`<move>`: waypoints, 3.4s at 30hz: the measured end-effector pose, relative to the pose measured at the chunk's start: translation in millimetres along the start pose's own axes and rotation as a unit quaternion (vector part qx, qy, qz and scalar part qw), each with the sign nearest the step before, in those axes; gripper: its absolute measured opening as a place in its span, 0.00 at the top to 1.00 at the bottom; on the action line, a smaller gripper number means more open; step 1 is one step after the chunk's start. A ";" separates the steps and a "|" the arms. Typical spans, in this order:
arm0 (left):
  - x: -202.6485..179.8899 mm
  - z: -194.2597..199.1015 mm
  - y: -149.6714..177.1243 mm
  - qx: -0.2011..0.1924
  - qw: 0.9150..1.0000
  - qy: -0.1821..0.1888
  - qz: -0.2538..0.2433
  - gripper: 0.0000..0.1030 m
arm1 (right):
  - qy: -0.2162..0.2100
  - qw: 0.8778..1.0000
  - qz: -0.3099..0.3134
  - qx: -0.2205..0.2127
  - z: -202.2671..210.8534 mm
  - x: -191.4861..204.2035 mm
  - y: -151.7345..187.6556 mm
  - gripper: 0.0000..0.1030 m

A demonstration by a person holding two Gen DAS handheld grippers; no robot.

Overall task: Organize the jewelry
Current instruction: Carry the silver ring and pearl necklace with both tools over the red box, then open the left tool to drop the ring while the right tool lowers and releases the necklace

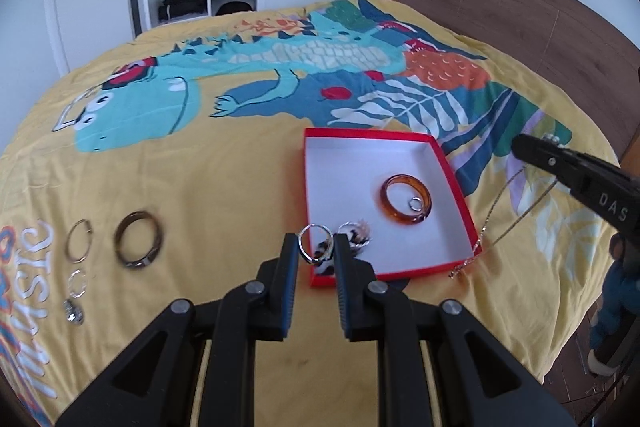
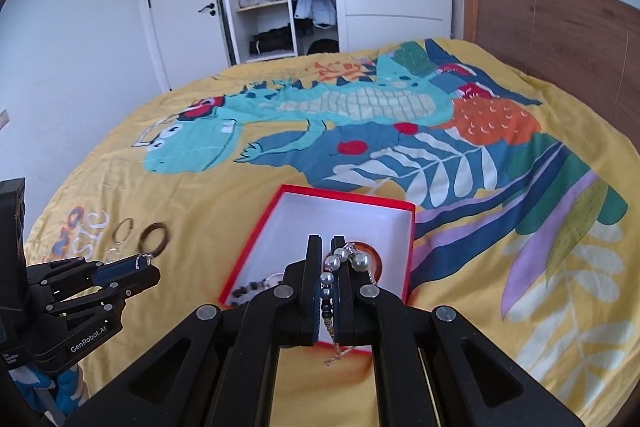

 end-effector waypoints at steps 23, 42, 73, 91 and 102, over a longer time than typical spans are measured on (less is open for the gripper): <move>-43.1 -87.2 -22.7 0.034 0.999 0.006 -0.014 0.84 | -0.007 1.000 -0.021 -0.014 -44.8 -43.1 -26.6 0.96; -50.8 -117.2 -34.3 0.041 0.999 0.002 -0.020 0.84 | 0.007 1.000 -0.026 -0.015 -67.0 -65.0 -36.0 0.96; -62.6 -173.1 -29.2 0.070 0.996 -0.032 -0.037 0.84 | 0.013 0.995 -0.061 0.081 -163.7 -110.8 8.5 0.95; -66.3 -172.2 -23.6 0.063 0.997 -0.034 -0.042 0.83 | 0.019 0.994 -0.033 0.105 -173.8 -103.7 12.1 0.69; -64.0 -153.6 -24.4 0.062 0.997 -0.006 -0.034 0.64 | 0.022 0.996 -0.055 0.070 -137.6 -105.6 2.9 0.60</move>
Point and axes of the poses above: each gripper's, at about its wrist camera, not at the fingertips, and z roughly against the way its jaws point, x to its left, y to its underside, the point moved 3 cm from there along -z, roughly the way its jaws point, and after that the axes turned 13 degrees about -y, right-handed, at the moved point
